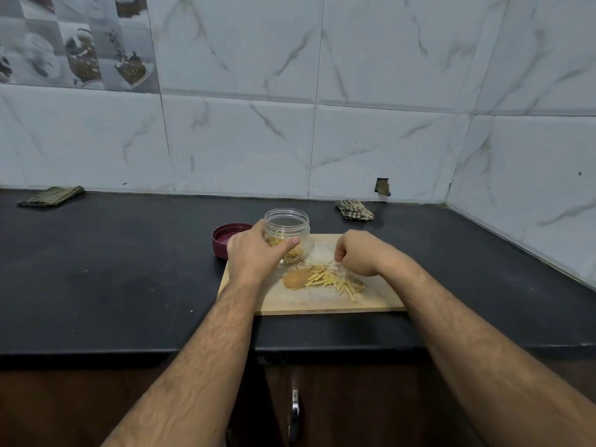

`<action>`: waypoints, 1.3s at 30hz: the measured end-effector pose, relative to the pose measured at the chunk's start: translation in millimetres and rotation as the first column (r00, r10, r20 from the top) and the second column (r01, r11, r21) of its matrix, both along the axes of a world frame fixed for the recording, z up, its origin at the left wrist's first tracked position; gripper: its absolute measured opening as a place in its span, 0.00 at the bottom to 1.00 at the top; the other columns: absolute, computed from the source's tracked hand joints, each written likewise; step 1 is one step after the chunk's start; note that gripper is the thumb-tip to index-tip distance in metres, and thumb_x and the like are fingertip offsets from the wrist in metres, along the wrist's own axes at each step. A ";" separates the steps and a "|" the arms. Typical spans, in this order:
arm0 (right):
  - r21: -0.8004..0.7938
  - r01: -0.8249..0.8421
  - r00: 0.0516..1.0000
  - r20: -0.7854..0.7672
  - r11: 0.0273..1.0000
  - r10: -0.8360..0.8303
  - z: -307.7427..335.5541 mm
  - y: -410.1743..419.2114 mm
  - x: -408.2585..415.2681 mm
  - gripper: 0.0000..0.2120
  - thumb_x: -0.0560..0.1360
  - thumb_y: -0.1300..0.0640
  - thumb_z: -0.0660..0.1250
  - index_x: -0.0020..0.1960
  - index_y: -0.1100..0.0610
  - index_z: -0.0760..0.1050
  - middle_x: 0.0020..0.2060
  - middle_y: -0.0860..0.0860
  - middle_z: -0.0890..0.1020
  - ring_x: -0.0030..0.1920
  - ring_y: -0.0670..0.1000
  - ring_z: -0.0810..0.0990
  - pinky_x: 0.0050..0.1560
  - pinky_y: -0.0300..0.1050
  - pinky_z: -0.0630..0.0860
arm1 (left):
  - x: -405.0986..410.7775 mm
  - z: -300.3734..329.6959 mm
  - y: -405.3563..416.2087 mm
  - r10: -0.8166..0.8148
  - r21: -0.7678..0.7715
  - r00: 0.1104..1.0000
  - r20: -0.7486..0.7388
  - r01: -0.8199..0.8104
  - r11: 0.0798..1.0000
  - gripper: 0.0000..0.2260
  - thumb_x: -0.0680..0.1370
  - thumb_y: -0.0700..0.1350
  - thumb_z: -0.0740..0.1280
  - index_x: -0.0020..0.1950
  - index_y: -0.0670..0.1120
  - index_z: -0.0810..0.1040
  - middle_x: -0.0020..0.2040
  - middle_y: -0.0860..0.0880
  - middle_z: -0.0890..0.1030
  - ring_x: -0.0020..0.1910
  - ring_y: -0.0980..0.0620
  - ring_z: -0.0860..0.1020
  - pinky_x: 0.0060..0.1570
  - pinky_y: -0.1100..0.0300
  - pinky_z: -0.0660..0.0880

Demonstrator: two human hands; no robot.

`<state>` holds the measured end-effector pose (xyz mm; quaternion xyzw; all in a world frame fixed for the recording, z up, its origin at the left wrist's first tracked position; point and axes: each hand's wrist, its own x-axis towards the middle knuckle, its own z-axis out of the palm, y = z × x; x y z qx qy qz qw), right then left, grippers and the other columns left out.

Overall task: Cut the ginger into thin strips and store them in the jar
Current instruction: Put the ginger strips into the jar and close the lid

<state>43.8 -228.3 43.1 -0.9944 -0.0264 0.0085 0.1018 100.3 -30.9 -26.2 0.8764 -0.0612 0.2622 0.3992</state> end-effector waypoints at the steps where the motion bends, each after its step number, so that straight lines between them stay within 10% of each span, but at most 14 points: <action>1: 0.006 0.025 1.000 -0.009 1.000 -0.025 2.4 -5.7 -1.2 0.12 0.78 0.66 0.60 0.51 0.56 0.81 0.50 0.52 0.84 0.49 0.53 0.82 0.52 0.48 0.80 | -0.1 0.0 -0.4 -0.003 -0.005 1.000 -0.002 0.003 1.000 0.32 0.64 0.75 0.62 0.60 0.57 0.78 0.45 0.58 0.82 0.55 0.50 0.78 0.63 0.47 0.70; 3: 0.052 0.084 0.989 -0.128 0.995 -0.077 5.1 -16.1 -4.9 0.04 0.79 0.59 0.65 0.49 0.58 0.79 0.49 0.55 0.84 0.48 0.56 0.84 0.47 0.49 0.83 | -0.2 0.1 -0.4 -0.006 -0.009 1.000 0.003 0.006 1.000 0.31 0.65 0.74 0.64 0.60 0.57 0.78 0.45 0.58 0.82 0.55 0.50 0.77 0.63 0.47 0.70; 7: 0.086 0.173 0.930 -0.342 0.981 -0.134 5.4 -22.0 -15.2 0.28 0.68 0.39 0.77 0.51 0.62 0.75 0.45 0.57 0.83 0.38 0.54 0.83 0.40 0.48 0.83 | -1.3 -0.4 -0.2 -0.001 -0.006 1.000 0.000 0.001 1.000 0.28 0.67 0.72 0.66 0.60 0.57 0.78 0.46 0.57 0.82 0.56 0.48 0.77 0.64 0.47 0.69; 10: 0.117 0.156 0.917 -0.386 0.981 -0.100 2.2 -13.0 -20.6 0.22 0.66 0.51 0.82 0.46 0.62 0.74 0.39 0.57 0.82 0.30 0.53 0.80 0.32 0.45 0.81 | -0.9 -0.4 -0.8 -0.007 -0.006 1.000 -0.002 0.007 1.000 0.28 0.67 0.72 0.66 0.60 0.57 0.78 0.46 0.57 0.82 0.56 0.48 0.77 0.64 0.47 0.69; 13: 0.223 0.155 0.935 -0.349 0.962 -0.069 -0.9 -1.2 -17.1 0.12 0.70 0.62 0.78 0.43 0.63 0.75 0.35 0.58 0.80 0.33 0.55 0.80 0.46 0.51 0.84 | 0.1 -0.9 -0.2 -0.006 -0.006 1.000 -0.003 0.006 1.000 0.30 0.66 0.73 0.65 0.60 0.57 0.78 0.46 0.57 0.82 0.55 0.49 0.77 0.63 0.46 0.69; 20: 0.333 0.141 0.972 -0.228 0.932 -0.066 8.2 2.7 -5.0 0.12 0.71 0.65 0.76 0.52 0.66 0.79 0.42 0.62 0.85 0.38 0.56 0.84 0.47 0.54 0.84 | -2.3 0.0 -1.2 -0.010 -0.015 1.000 0.013 0.010 1.000 0.28 0.67 0.72 0.66 0.59 0.57 0.78 0.46 0.58 0.82 0.55 0.50 0.77 0.63 0.48 0.69; 25: 0.289 0.140 0.980 -0.178 0.947 -0.091 13.8 1.3 4.3 0.21 0.74 0.45 0.74 0.56 0.62 0.78 0.43 0.55 0.83 0.41 0.52 0.84 0.37 0.47 0.83 | 0.1 -1.2 -0.3 -0.005 -0.007 1.000 0.017 0.005 1.000 0.29 0.66 0.73 0.65 0.60 0.58 0.78 0.46 0.58 0.82 0.55 0.51 0.77 0.63 0.48 0.69; 30: -0.010 0.159 0.962 -0.222 0.987 -0.157 -3.8 31.7 -3.1 0.41 0.68 0.26 0.66 0.67 0.58 0.72 0.53 0.54 0.82 0.46 0.56 0.82 0.51 0.50 0.80 | 3.5 -2.4 0.2 -0.004 -0.005 1.000 0.021 0.004 1.000 0.30 0.64 0.75 0.62 0.56 0.58 0.79 0.42 0.59 0.82 0.52 0.50 0.79 0.61 0.47 0.72; 39: 0.085 0.125 0.961 -0.257 0.989 -0.099 -4.2 38.1 7.2 0.15 0.78 0.57 0.70 0.61 0.61 0.74 0.46 0.57 0.84 0.30 0.53 0.81 0.51 0.53 0.83 | -0.8 0.0 -1.2 -0.007 0.005 1.000 0.028 0.007 1.000 0.31 0.63 0.76 0.62 0.57 0.58 0.79 0.41 0.58 0.81 0.52 0.50 0.78 0.61 0.46 0.71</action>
